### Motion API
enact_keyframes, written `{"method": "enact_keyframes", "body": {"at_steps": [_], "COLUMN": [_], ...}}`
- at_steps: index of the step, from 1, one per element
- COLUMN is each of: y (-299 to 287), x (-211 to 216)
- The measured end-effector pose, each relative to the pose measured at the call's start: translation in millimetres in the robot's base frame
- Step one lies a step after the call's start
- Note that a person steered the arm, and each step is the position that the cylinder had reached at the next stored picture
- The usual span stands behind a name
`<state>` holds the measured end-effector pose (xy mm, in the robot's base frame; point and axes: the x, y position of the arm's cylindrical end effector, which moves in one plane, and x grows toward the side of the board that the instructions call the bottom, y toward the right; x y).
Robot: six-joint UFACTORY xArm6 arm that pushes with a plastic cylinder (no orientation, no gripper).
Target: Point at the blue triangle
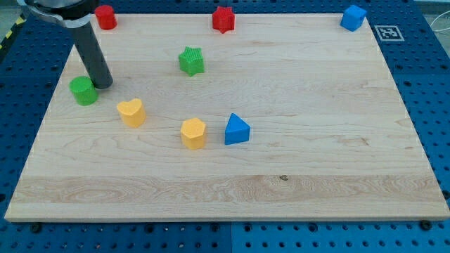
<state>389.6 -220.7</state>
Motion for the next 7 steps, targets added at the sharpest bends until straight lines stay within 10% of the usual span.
{"method": "enact_keyframes", "body": {"at_steps": [7], "y": [201.1], "x": [78.4]}}
